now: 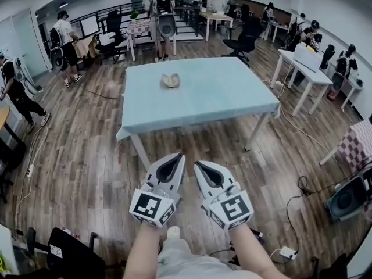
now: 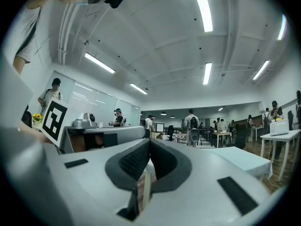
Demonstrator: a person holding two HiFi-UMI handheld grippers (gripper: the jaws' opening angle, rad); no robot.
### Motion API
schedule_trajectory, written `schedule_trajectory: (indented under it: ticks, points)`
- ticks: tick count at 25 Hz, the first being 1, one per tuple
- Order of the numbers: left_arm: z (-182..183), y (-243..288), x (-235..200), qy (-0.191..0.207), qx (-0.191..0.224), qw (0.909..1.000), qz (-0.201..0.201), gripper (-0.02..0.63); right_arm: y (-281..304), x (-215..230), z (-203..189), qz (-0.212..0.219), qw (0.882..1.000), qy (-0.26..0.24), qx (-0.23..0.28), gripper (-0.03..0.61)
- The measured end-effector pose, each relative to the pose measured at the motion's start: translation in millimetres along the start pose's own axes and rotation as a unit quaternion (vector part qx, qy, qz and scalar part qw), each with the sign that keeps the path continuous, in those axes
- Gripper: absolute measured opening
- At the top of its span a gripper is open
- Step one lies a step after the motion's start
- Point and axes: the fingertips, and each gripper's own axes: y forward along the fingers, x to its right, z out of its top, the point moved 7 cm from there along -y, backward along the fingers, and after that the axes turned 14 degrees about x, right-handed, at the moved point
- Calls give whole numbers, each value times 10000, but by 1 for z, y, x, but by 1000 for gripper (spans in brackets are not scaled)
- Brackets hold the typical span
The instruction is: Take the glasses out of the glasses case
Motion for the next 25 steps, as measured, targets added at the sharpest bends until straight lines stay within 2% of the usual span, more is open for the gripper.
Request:
schedule_trajectory:
  ticks: [16, 25]
  points:
    - [-17, 38, -113, -203, -98, 9991, -347, 8, 113, 6, -34, -307, 9995, 4, -98, 6]
    - [-33, 47, -154, -384, -173, 9979, -489, 8, 154, 10, -51, -480, 9987, -24, -181, 6]
